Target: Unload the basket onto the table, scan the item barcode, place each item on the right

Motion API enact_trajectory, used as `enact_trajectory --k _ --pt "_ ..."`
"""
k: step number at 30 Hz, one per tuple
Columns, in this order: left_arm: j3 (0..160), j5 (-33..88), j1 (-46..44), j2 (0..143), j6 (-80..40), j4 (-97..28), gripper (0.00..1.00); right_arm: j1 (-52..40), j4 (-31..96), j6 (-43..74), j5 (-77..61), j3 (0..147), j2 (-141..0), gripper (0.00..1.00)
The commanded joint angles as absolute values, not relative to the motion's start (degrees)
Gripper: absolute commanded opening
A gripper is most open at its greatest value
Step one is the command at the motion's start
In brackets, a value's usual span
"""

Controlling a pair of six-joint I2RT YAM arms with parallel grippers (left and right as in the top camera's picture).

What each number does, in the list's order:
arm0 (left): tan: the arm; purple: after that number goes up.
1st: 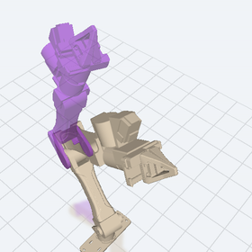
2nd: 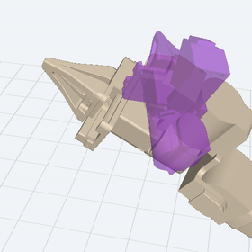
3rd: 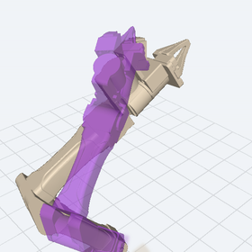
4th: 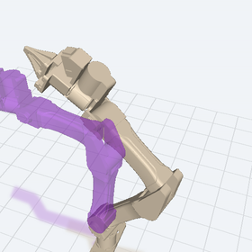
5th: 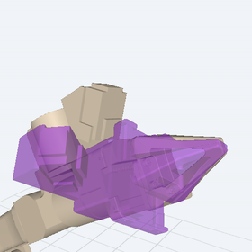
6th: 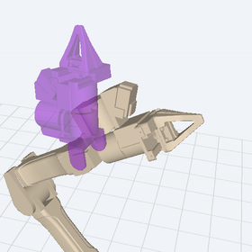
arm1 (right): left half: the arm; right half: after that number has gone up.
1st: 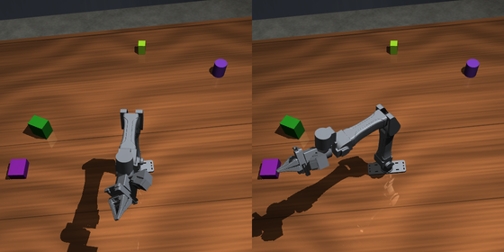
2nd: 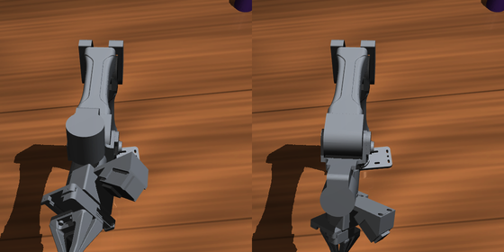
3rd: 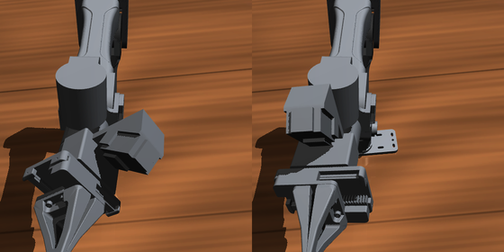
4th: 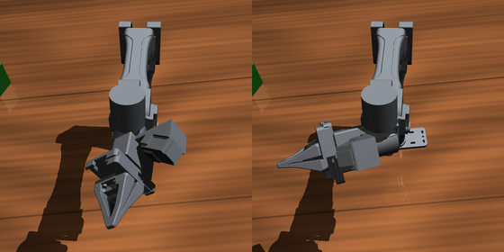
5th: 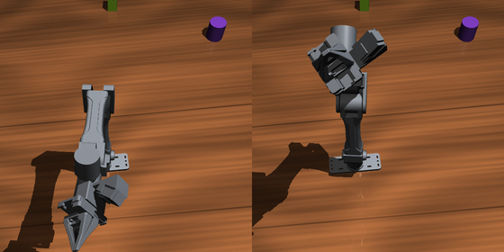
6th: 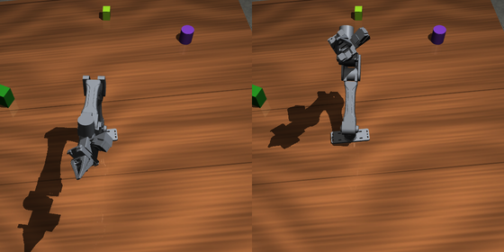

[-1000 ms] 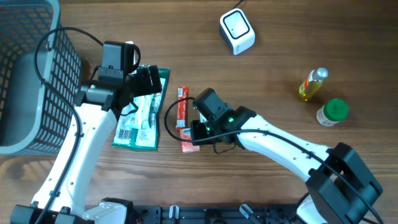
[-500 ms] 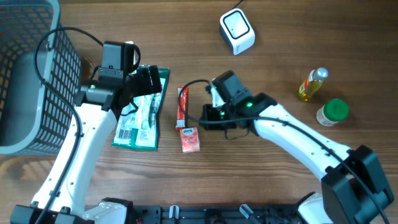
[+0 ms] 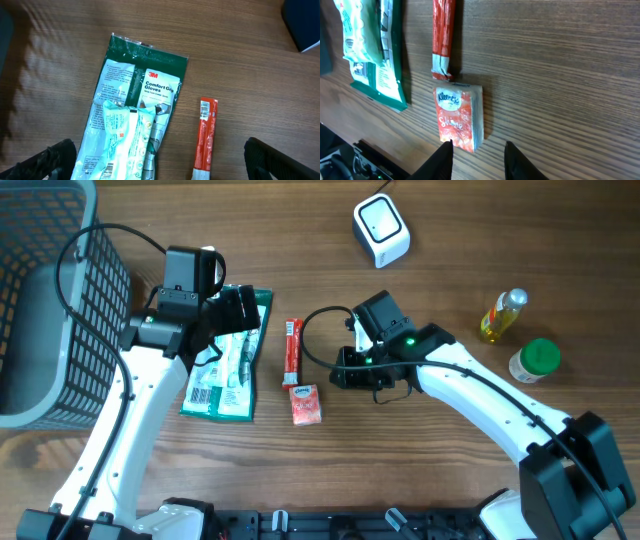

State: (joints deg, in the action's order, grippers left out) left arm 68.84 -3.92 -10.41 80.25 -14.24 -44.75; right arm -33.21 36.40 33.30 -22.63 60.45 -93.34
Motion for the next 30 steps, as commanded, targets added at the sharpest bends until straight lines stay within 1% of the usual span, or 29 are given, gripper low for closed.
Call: enact_trajectory --k 1,9,14,17,19,20,21,22,23,29,30 --pt "69.0 -3.5 -10.0 80.4 -14.2 -44.6 1.0 -33.6 37.2 32.9 -21.4 61.3 -92.4 0.35" --pt "69.0 -3.5 -10.0 80.4 -14.2 -44.6 1.0 -34.3 35.4 32.1 -21.4 57.6 -92.5 0.36" --pt "69.0 -3.5 -10.0 80.4 -14.2 -44.6 1.0 -38.2 29.8 31.0 -20.2 56.2 -92.5 0.37" --pt "69.0 -3.5 -10.0 80.4 -14.2 -44.6 1.0 -40.8 27.2 31.2 -15.6 56.1 -92.5 0.41" --pt "69.0 -3.5 -10.0 80.4 -14.2 -44.6 1.0 -42.3 26.3 31.7 -11.8 56.1 -92.5 0.47" --pt "69.0 -3.5 -10.0 80.4 -14.2 -44.6 1.0 -42.8 25.8 31.6 -10.2 56.1 -92.5 0.58" --pt "69.0 -3.5 -10.0 80.4 -14.2 -44.6 1.0 -43.0 25.3 31.6 -8.9 56.1 -92.5 0.73" --pt "69.0 -3.5 -10.0 80.4 -14.2 -44.6 1.0 -43.0 24.8 31.6 -8.5 56.1 -92.5 0.97" --pt "69.0 -3.5 -10.0 80.4 -14.2 -44.6 1.0 -42.9 24.3 31.5 -8.5 56.1 -92.5 1.0" --pt "69.0 -3.5 -10.0 80.4 -14.2 -44.6 1.0 -42.8 20.3 30.4 -8.4 56.1 -92.5 1.0" --pt "69.0 -3.5 -10.0 80.4 -14.2 -44.6 1.0 -42.8 20.4 30.4 -8.3 56.1 -92.5 0.91"
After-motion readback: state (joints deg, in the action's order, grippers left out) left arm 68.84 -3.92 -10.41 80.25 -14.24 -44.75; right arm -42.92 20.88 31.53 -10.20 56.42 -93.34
